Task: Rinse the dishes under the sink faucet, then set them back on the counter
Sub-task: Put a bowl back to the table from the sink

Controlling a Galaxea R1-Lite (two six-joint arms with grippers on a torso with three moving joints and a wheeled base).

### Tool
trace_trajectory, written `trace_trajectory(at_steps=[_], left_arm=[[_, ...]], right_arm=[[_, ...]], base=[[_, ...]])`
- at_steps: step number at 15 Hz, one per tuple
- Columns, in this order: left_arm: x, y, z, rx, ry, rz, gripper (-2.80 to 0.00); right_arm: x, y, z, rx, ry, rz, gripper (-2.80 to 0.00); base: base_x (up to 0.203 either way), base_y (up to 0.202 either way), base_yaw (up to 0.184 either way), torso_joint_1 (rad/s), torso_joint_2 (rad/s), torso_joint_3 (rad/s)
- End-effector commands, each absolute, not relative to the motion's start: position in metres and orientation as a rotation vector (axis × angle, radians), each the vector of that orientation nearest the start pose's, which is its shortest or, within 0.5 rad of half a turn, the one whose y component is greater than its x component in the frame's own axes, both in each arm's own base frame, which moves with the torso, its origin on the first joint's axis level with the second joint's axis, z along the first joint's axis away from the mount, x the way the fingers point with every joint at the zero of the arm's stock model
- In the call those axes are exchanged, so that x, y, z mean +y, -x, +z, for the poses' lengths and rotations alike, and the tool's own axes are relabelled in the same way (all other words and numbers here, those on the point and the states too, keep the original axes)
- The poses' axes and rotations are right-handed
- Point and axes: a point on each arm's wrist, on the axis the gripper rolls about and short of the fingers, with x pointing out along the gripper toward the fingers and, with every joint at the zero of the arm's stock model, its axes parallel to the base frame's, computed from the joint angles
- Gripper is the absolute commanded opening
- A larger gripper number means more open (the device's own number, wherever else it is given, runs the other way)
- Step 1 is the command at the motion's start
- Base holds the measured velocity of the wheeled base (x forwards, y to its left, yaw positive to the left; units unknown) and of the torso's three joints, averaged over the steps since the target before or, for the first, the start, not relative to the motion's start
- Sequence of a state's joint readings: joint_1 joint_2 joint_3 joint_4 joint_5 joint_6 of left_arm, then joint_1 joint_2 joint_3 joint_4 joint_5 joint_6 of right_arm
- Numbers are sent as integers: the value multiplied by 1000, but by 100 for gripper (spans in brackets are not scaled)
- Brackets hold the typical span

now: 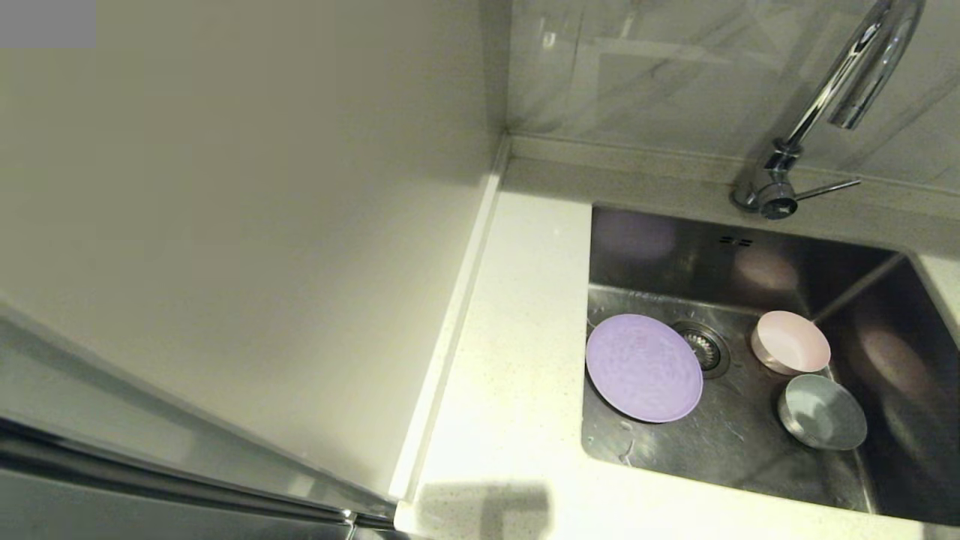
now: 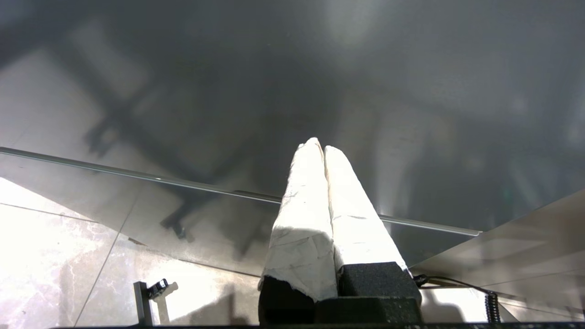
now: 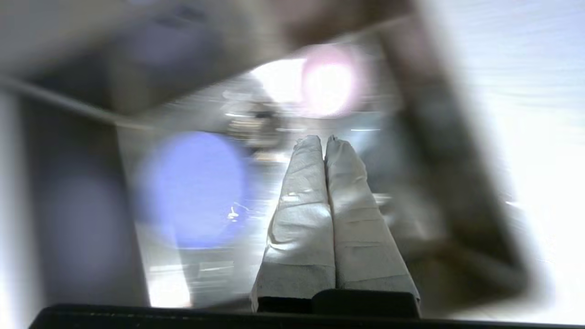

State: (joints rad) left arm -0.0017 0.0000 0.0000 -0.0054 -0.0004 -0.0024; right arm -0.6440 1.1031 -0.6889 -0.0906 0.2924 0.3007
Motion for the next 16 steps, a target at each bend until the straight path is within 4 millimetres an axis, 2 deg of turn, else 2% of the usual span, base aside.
trace_trajectory(at_steps=[1,3,5,7,9,13,15,16], left_arm=[[0,23,76,-5,3,-2,-280],[0,23,75,-3,3,-2,-280],[0,23,75,-3,3,-2,-280],[0,23,76,-4,3,-2,-280],[0,23,76,-5,3,-2,-280],[0,23,76,-4,3,-2,-280],[0,23,75,-4,3,-2,-280],[0,23,75,-4,3,-2,-280]], right_arm=[[-41,-88,229,124,-287,-463,-280],[-16,-53,225,20,-203,-380,-280],[-7,-20,216,-29,-149,-333,-280],[-6,-1,205,-24,-121,-322,-280],[-8,0,202,0,-108,-368,-280],[-10,-8,197,190,-59,-460,-280],[-10,-20,205,244,-54,-486,-280],[-11,-30,216,248,-68,-514,-280]], base=[[0,0,0,0,0,0],[0,0,0,0,0,0],[0,0,0,0,0,0],[0,0,0,0,0,0],[0,0,0,0,0,0],[0,0,0,0,0,0],[0,0,0,0,0,0],[0,0,0,0,0,0]])
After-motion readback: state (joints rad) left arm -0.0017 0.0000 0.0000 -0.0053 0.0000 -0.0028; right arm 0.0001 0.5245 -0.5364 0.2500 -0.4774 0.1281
